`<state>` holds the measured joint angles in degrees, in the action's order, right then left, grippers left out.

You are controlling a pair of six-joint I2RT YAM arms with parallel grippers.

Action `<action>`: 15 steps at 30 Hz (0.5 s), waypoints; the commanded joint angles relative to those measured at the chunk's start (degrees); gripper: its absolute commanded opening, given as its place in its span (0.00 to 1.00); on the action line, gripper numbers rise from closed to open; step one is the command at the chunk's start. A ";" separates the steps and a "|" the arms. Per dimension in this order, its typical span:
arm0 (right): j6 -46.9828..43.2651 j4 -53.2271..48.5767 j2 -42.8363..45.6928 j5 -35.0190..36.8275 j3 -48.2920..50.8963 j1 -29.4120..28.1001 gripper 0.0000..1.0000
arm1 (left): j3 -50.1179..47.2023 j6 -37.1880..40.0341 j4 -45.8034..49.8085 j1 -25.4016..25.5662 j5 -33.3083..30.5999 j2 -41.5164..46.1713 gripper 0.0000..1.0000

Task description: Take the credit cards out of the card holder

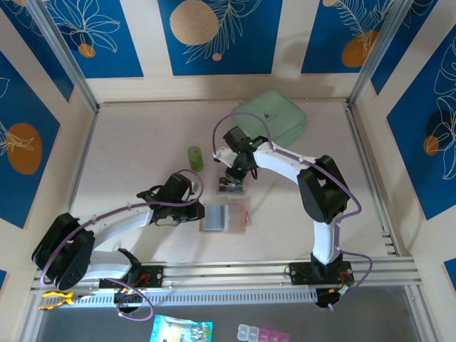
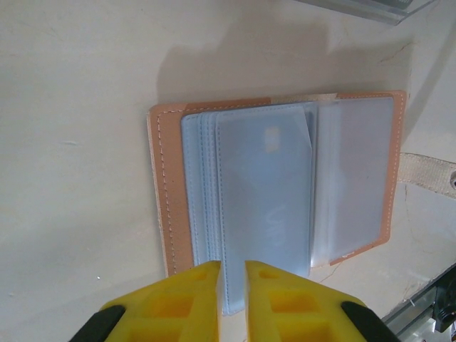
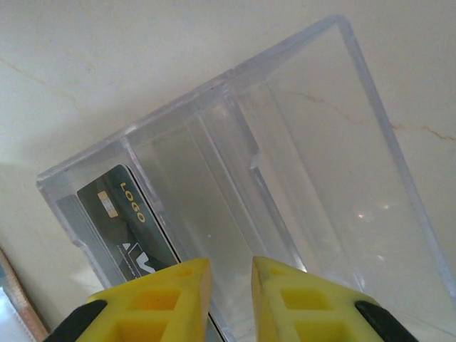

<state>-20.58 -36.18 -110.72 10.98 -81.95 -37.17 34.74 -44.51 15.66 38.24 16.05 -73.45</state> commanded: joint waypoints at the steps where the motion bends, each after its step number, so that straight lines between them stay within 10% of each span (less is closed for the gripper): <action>1: -0.28 0.45 -0.22 0.80 1.01 -0.45 0.25 | -0.97 0.01 -0.29 -0.62 0.56 0.94 0.15; 15: 15.40 1.10 11.27 -4.91 3.51 -1.72 0.26 | -1.92 -0.66 -3.69 -0.62 2.30 -1.73 0.15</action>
<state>-12.99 -35.16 -103.44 10.59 -80.12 -38.13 33.80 -44.69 13.87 38.24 16.67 -74.04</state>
